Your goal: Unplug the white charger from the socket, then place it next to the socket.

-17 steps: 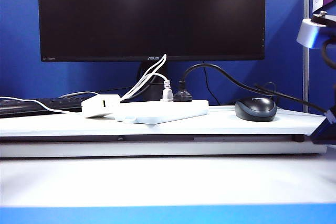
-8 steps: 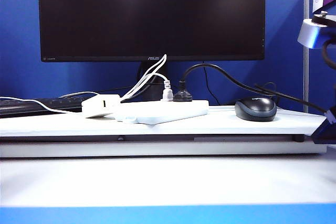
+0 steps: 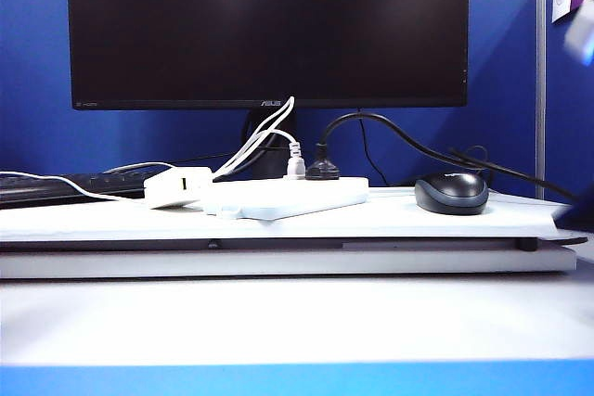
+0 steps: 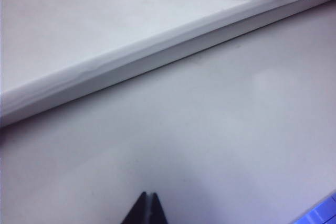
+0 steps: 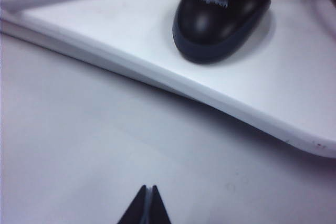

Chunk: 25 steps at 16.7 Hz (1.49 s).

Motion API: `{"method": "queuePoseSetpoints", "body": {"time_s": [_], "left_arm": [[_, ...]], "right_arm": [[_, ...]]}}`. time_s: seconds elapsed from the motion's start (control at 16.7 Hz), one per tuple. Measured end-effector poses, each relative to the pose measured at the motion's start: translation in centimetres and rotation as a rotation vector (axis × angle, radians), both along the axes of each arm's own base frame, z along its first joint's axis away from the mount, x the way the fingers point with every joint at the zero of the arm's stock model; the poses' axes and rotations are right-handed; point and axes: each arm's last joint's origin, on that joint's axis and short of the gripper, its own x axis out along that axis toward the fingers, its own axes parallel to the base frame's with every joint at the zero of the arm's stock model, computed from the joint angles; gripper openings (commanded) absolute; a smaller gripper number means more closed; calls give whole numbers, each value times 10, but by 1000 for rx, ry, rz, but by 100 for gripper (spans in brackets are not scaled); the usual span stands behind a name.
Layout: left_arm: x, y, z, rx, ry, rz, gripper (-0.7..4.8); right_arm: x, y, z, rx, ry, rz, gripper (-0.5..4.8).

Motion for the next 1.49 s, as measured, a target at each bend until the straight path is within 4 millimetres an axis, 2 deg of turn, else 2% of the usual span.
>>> {"method": "queuePoseSetpoints", "body": {"time_s": [0.54,0.96,1.49], "left_arm": [[0,0,1,-3,-7,0,-5],[-11,8,14,-103,-221,18,-5],[-8,45,13,-77,-309,391,-5]], "right_arm": [[-7,-13,16,100,-133,-55,-1],[-7,-39,28,163,-277,-276,-1],[-4,-48,26,138,-264,-376,-1]]}}
